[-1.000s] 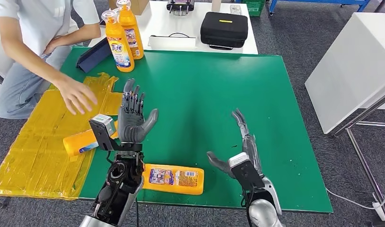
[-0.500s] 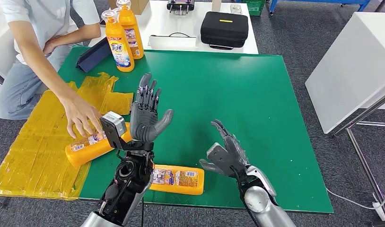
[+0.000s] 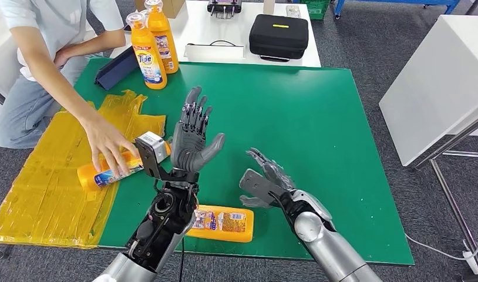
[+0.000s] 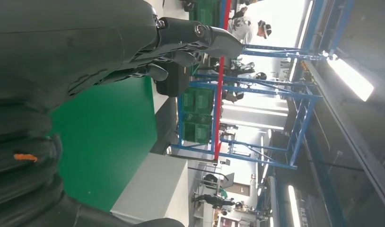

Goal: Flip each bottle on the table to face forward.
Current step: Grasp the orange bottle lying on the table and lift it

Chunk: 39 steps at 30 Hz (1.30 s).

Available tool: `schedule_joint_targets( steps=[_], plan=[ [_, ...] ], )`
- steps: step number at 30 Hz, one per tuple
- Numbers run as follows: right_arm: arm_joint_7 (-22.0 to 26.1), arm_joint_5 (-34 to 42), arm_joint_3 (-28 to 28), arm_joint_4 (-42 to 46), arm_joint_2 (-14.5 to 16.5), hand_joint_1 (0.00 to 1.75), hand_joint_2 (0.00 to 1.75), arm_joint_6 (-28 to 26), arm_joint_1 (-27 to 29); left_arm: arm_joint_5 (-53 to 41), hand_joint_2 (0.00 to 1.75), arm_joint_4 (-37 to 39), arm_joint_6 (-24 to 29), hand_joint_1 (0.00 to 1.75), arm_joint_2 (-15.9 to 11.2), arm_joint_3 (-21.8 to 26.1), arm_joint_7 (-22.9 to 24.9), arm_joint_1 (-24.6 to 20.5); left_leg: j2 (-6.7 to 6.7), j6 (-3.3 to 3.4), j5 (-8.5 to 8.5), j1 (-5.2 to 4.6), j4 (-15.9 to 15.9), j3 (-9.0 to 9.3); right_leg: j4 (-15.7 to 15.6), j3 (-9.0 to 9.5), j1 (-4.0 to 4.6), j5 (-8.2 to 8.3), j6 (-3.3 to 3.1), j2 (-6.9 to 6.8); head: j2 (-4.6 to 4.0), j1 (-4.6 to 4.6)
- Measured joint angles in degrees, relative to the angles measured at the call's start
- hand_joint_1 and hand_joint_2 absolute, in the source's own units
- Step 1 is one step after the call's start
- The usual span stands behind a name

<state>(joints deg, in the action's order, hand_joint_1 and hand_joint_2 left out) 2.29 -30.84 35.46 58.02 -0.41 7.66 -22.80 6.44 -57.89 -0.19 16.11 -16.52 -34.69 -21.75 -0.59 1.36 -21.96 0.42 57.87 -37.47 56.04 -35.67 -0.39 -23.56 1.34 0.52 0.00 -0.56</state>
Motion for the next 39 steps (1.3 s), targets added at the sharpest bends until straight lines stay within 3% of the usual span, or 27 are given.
schedule_joint_targets(
  steps=[11,13,18,23,26,32,39],
  plan=[
    [1.0,5.3,7.2,-1.4,2.8,0.00,1.75,4.3,-4.8,1.1,1.75,2.5,0.4,0.00,0.0,-1.2,-0.8,-1.3,0.01,-0.01,0.01,0.03,0.0,0.02,0.0,0.00,0.04,0.00,0.00,0.00,-0.01,0.00],
    [2.3,5.9,8.1,-0.8,2.9,0.00,1.75,1.7,-4.9,1.3,1.75,2.7,1.3,0.00,0.0,-1.2,-1.2,-1.3,0.01,-0.01,0.01,0.03,0.0,0.01,0.0,-0.01,0.03,0.00,0.00,0.00,-0.01,0.00],
    [4.9,4.2,8.9,4.9,2.5,0.00,1.75,-10.4,-4.0,1.2,1.75,2.8,3.7,0.00,-0.6,-1.1,-2.2,-1.3,-0.01,-0.01,0.00,0.02,0.0,0.01,0.0,-0.01,0.01,0.00,0.00,-0.01,0.00,0.01],
    [5.0,4.1,8.9,8.9,1.7,0.00,1.75,-11.6,-2.8,1.3,1.75,2.9,3.8,0.00,-1.4,-1.1,-2.5,-1.3,-0.01,-0.01,0.00,0.01,0.0,0.00,0.0,-0.01,0.01,0.00,0.00,-0.01,0.00,0.00],
    [4.7,5.9,8.7,10.1,1.1,0.00,1.75,-10.0,-2.4,1.3,1.75,3.2,3.8,0.00,-1.7,-1.1,-2.9,-1.3,0.00,-0.01,0.00,0.01,0.0,0.01,0.0,0.00,0.01,0.00,0.00,0.00,0.00,0.00],
    [1.4,12.3,10.5,10.4,-0.3,0.00,1.75,-0.7,-2.9,1.4,1.75,3.9,7.3,0.00,-2.6,-0.3,-4.0,-1.3,0.01,-0.01,0.00,0.02,0.0,0.01,0.0,0.00,0.02,0.00,-0.01,0.00,0.00,0.00],
    [0.1,14.8,14.0,9.6,-0.3,0.00,1.75,0.7,-4.8,0.7,1.75,4.2,10.1,0.00,-3.3,0.6,-4.5,-1.6,-0.01,-0.01,0.01,0.03,0.0,0.00,0.0,0.00,0.03,0.00,-0.01,-0.01,-0.01,0.01]
  ],
)
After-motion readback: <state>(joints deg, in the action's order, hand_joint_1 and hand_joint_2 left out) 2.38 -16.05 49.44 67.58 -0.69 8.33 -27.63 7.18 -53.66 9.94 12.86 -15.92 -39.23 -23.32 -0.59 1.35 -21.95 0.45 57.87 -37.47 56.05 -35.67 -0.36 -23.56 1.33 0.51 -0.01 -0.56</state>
